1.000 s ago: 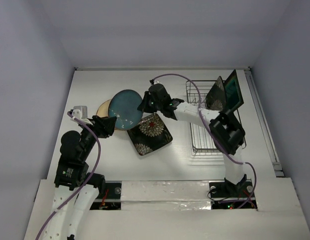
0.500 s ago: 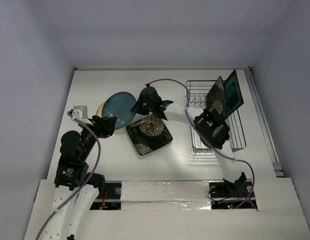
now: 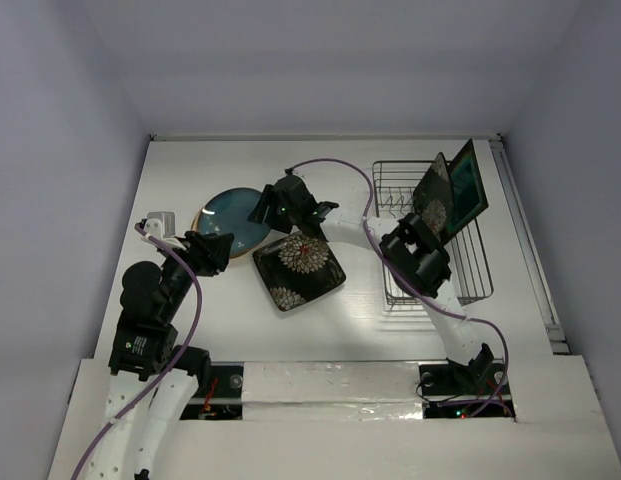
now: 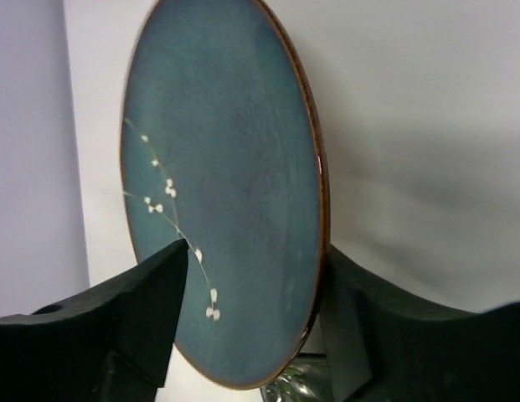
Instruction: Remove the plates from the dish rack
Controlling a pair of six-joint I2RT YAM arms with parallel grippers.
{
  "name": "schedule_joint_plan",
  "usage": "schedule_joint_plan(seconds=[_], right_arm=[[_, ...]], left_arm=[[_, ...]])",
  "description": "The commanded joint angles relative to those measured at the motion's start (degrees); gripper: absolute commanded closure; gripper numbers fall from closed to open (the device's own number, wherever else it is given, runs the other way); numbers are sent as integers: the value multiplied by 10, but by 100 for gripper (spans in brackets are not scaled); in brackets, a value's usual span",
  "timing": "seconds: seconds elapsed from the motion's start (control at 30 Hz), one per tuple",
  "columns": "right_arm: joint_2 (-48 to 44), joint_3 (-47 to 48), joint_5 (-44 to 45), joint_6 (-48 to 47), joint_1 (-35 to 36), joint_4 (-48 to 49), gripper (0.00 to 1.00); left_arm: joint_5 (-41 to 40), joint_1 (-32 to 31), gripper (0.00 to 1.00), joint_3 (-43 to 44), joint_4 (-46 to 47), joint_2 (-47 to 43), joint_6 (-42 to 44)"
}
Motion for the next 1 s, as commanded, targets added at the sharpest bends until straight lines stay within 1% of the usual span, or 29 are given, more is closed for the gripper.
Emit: schedule_joint_plan(seconds=[0.0,0.03,0.1,0.13,0.23,0.4,0.43,0.5,0.7,0.83,0.97], right_arm=[[-51,-9,47,-22,5,16,33],[-51,-12,51,-25,5,10,29],[-50,-10,56,-31,5,3,27],[-45,-8,57,-31,5,-7,24],[-30,-5,42,-31,5,-19,21],[-6,0,3,-14,11,-4,21],[0,4,-16,-10,11,-4,21],[14,14,-33,3,11,23,21],[58,54,-78,52,16,53,26],[84,95,-83,81,16,61,29],[110,132,-80,120,16,70,29]], left_arm=[[7,4,58,10,26,-6,-2],[7,4,58,10,26,-7,-2],[7,4,58,10,26,-7,-2],[7,4,58,10,26,-8,-2],[7,4,58,10,27,-9,-2],[9,4,58,10,27,-9,-2],[9,4,58,10,26,-9,-2],[8,-1,58,10,27,-9,-1],[7,-1,58,10,26,-10,-2],[6,-1,58,10,25,-9,-2],[5,-7,58,10,25,-7,-1]])
